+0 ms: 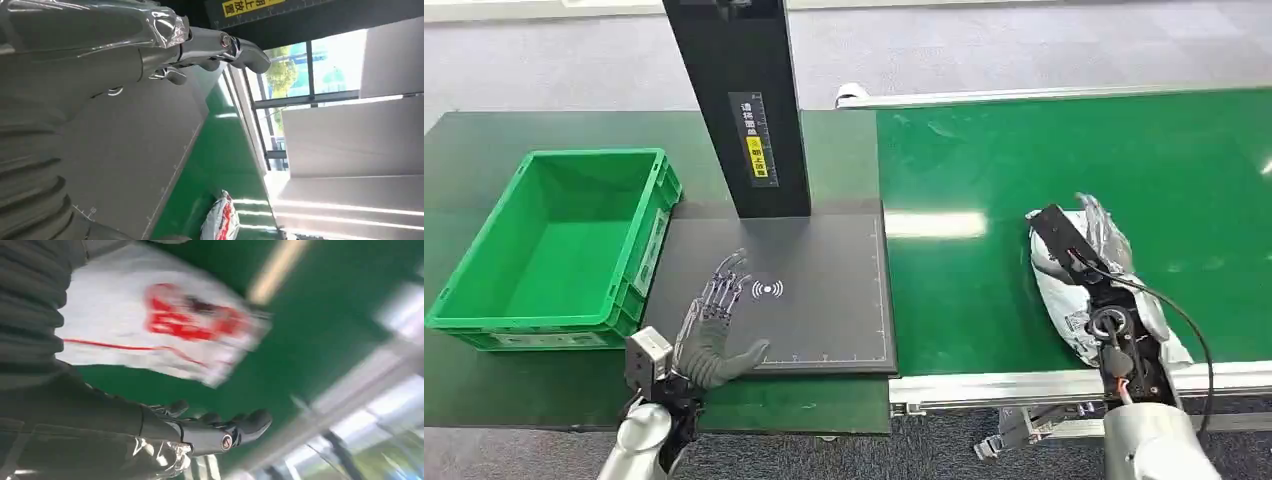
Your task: Moved the parcel from conveyor to table for the left to box.
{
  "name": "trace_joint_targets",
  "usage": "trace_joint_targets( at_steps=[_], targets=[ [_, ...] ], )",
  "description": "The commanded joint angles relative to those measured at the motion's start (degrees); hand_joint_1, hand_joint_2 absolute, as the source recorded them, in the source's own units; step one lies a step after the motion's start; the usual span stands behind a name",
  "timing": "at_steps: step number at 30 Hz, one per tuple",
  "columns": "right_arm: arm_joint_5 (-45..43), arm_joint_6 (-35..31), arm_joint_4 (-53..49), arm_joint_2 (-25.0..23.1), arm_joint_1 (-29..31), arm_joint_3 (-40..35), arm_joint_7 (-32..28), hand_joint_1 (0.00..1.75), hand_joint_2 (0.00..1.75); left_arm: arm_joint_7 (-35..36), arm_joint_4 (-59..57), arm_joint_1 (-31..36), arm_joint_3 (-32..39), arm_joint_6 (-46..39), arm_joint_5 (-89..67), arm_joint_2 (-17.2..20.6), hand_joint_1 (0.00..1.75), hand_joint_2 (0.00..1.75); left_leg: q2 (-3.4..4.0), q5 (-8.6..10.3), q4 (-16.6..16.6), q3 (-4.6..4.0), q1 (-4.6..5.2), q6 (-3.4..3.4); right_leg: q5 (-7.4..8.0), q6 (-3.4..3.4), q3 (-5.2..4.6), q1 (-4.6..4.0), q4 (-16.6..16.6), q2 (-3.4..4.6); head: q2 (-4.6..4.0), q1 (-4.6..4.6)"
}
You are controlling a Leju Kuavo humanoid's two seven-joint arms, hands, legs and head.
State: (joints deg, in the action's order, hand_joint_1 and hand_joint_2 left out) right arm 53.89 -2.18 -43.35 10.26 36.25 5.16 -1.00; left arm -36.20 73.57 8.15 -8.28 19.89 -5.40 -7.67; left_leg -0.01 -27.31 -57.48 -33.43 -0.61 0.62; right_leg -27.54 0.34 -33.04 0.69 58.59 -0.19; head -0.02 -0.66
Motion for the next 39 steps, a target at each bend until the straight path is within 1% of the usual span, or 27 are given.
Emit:
trace_joint_targets(
  at_steps=[1, 4, 5, 6, 8, 11, 12, 13, 19, 28, 29, 30, 31, 32, 34, 36, 37, 39],
  targets=[
    [5.79, 4.61, 23.68, 5.71, 7.05, -4.61, 3.53, 0.00, 1.75, -1.49, -7.35, 1.24, 0.31, -0.59, -0.32, 1.91, 0.00, 1.75, 0.00, 0.03, 0.18, 0.17, 0.00, -0.02, 0.04, -0.04, 0.18, -0.01, -0.19, 0.02, 0.00, 0.04],
    [6.61, 9.35, 24.33, 5.96, 7.90, -6.26, 3.91, 0.00, 1.75, -1.27, -7.10, 1.67, 0.37, -0.78, -0.31, 2.22, 0.00, 1.75, 0.08, -0.01, 0.06, 0.04, 0.03, -0.01, 0.00, -0.02, -0.01, 0.02, -0.03, 0.05, 0.00, 0.04],
    [6.50, 11.49, 24.18, 6.21, 7.24, -6.76, 3.92, 0.00, 1.75, -1.15, -7.79, 2.29, 0.25, -0.82, -0.32, 2.29, 0.00, 1.75, 0.11, 0.01, 0.11, 0.07, 0.03, -0.02, 0.04, -0.04, 0.02, 0.01, -0.08, 0.08, 0.02, 0.04],
    [6.62, 12.13, 24.34, 6.44, 6.69, -7.06, 4.07, 0.00, 1.75, -1.11, -8.09, 2.56, 0.19, -0.85, -0.33, 2.30, 0.00, 1.75, 0.08, 0.02, 0.08, 0.01, 0.01, -0.02, 0.03, -0.03, -0.02, 0.00, -0.06, 0.06, 0.00, 0.04],
    [8.28, 16.68, 24.65, 7.87, 4.82, -10.14, 4.68, 0.00, 1.75, -1.14, -9.96, 3.98, -0.46, -0.89, -0.30, 2.48, 0.00, 1.75, -0.01, 0.06, 0.13, 0.05, -0.01, -0.02, 0.05, -0.03, 0.06, -0.03, -0.15, -0.04, 0.00, 0.04],
    [8.14, 21.60, 25.31, 9.82, 3.46, -12.32, 2.33, 0.00, 1.75, -1.46, -12.30, 5.81, -1.16, -1.35, 0.03, 2.66, 0.00, 1.75, -0.20, 0.07, 0.09, 0.00, -0.02, -0.03, 0.00, -0.02, 0.07, -0.03, -0.12, -0.22, 0.00, 0.04],
    [8.24, 22.19, 25.36, 10.04, 3.30, -12.81, 2.05, 0.00, 1.75, -1.51, -12.62, 6.06, -1.28, -1.42, 0.11, 2.71, 0.00, 1.75, -0.14, 0.05, 0.06, 0.00, -0.02, -0.03, -0.01, -0.02, 0.04, -0.03, -0.10, -0.16, 0.00, 0.04],
    [8.23, 23.41, 25.30, 10.35, 2.82, -13.60, 1.59, 0.00, 1.75, -1.59, -13.03, 6.33, -1.50, -1.65, 0.23, 2.76, 0.00, 1.75, -0.26, 0.10, 0.13, 0.02, -0.02, -0.05, 0.02, -0.02, 0.12, -0.03, -0.19, -0.27, 0.00, 0.04],
    [8.18, 23.56, 25.15, 10.31, 2.36, -13.89, 1.33, 0.00, 1.75, -1.61, -13.15, 6.22, -1.59, -1.75, 0.26, 2.81, 0.00, 1.75, -0.19, 0.10, 0.18, 0.23, -0.06, -0.04, 0.04, -0.04, 0.33, -0.07, -0.30, -0.24, 0.00, 0.02],
    [8.18, 23.56, 25.15, 10.31, 2.36, -13.89, 1.33, 0.00, 1.75, -1.61, -13.15, 6.22, -1.59, -1.75, 0.26, 2.81, 0.00, 1.75, -0.15, 0.06, -0.01, 0.22, -0.05, -0.08, -0.04, 0.04, 0.35, -0.05, -0.13, -0.25, 0.00, 0.02],
    [7.98, 24.03, 25.05, 10.30, 2.36, -13.96, 1.14, 0.03, 1.75, -1.65, -12.94, 6.11, -1.63, -1.79, 0.32, 2.86, 0.00, 1.75, -0.22, 0.14, 0.09, 0.23, -0.05, -0.09, 0.02, 0.03, 0.39, -0.06, -0.25, -0.31, 0.02, 0.04],
    [7.97, 23.79, 24.88, 10.33, 2.23, -14.01, 1.21, 1.36, 1.75, -1.66, -12.87, 6.03, -1.64, -1.81, 0.35, 2.87, 0.00, 1.75, -0.20, 0.11, 0.04, 0.23, -0.05, -0.09, 0.00, 0.03, 0.38, -0.06, -0.21, -0.30, 0.00, 0.04],
    [7.89, 23.01, 24.35, 10.07, 1.98, -14.19, 1.21, 1.75, 1.75, -1.69, -12.17, 5.42, -1.49, -1.98, 0.44, 2.99, 0.00, 1.75, -0.17, 0.07, -0.04, 0.23, -0.05, -0.08, -0.03, 0.04, 0.38, -0.05, -0.14, -0.26, 0.00, 0.04],
    [7.15, 23.22, 24.52, 9.98, 2.05, -13.65, 1.47, 1.75, 1.75, -1.69, -11.77, 5.08, -1.38, -2.10, 0.50, 3.06, 0.00, 1.75, -0.20, 0.12, 0.02, 0.23, -0.05, -0.10, 0.01, 0.04, 0.40, -0.06, -0.23, -0.29, 0.00, 0.04],
    [7.32, 19.41, 22.81, 9.61, 2.08, -14.78, -0.15, 1.75, 1.75, -1.56, -9.68, 3.32, -0.92, -2.41, 0.69, 3.40, 0.00, 1.75, -0.17, 0.17, 0.13, 0.27, -0.04, -0.11, 0.08, 0.04, 0.44, -0.05, -0.35, -0.26, 0.00, 0.04],
    [7.96, 17.24, 21.68, 9.34, 2.55, -16.35, -1.46, 1.75, 1.75, -1.56, -8.32, 2.14, -0.65, -2.19, 0.84, 3.80, 0.00, 1.75, -0.10, 0.06, -0.02, 0.29, -0.06, -0.09, -0.01, 0.05, 0.45, -0.06, -0.19, -0.19, 0.00, 0.00],
    [6.34, 14.88, 20.74, 8.63, 2.76, -15.77, -3.14, 1.75, 1.75, -1.47, -6.71, 0.94, -0.24, -2.10, 0.92, 4.06, 0.00, 1.75, -0.08, 0.04, -0.04, 0.28, -0.03, -0.09, -0.02, 0.06, 0.44, -0.03, -0.15, -0.18, 0.00, 0.04],
    [5.67, 13.75, 19.74, 8.14, 3.06, -15.95, -2.21, 1.75, 1.75, -1.38, -5.26, -0.07, 0.13, -1.80, 0.95, 4.22, 0.00, 1.75, 0.02, 0.04, 0.02, 0.29, -0.04, -0.09, 0.02, 0.04, 0.41, -0.05, -0.19, -0.07, 0.02, 0.04]
  ],
)
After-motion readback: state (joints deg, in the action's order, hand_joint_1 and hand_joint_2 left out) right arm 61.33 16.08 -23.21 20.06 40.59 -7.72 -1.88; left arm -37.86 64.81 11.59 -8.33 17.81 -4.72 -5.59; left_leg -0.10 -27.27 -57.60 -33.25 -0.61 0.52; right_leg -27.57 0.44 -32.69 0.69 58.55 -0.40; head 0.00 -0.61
